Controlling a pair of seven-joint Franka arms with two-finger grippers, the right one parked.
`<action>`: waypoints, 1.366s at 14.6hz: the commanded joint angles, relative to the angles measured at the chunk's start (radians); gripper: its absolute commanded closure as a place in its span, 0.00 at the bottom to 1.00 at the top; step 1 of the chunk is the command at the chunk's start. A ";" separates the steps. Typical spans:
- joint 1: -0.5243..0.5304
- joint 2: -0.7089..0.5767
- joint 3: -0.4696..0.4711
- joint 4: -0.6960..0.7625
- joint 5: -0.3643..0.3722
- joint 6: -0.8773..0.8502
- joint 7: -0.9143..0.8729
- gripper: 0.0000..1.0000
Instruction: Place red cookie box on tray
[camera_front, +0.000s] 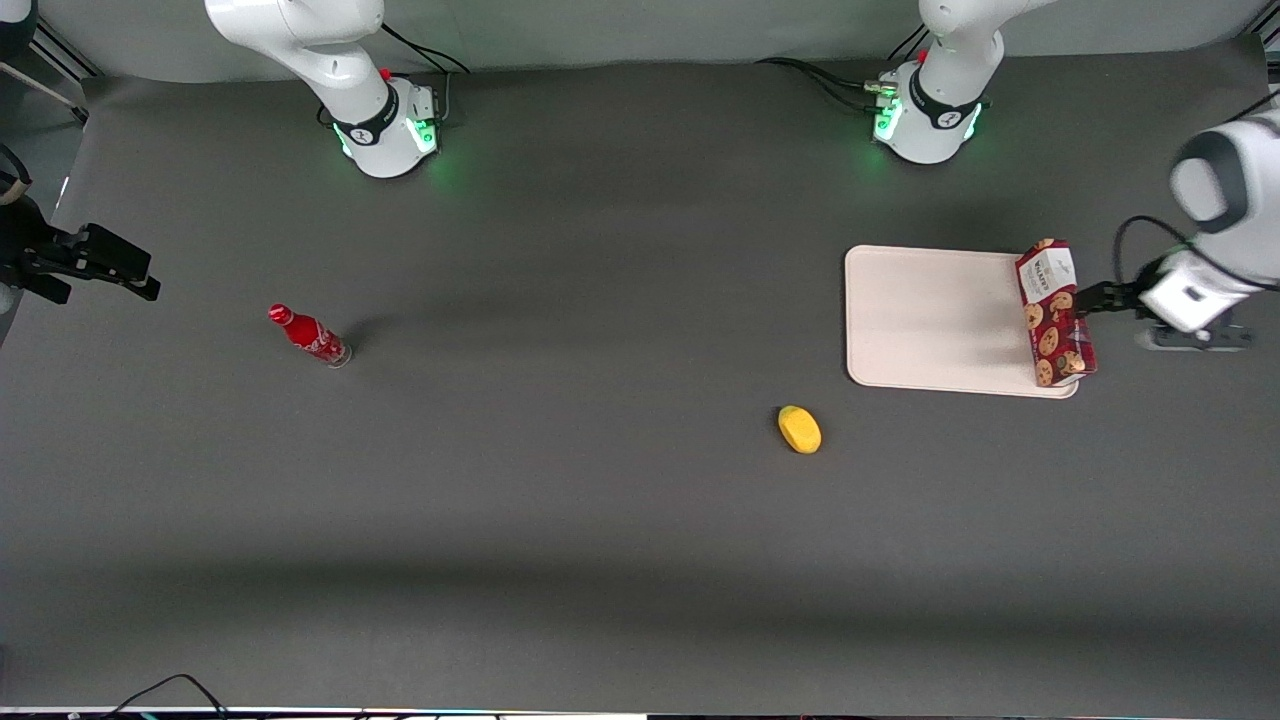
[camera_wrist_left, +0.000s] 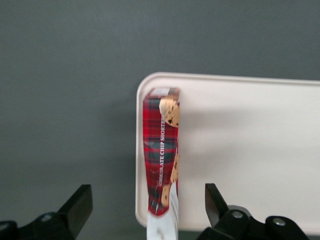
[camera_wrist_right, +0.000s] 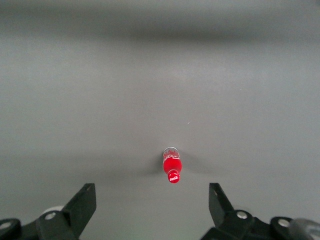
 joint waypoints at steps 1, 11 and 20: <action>-0.054 0.021 -0.013 0.321 -0.001 -0.296 -0.014 0.00; -0.186 0.044 -0.131 0.719 -0.049 -0.481 -0.132 0.00; -0.417 0.082 0.033 0.741 -0.050 -0.553 -0.186 0.00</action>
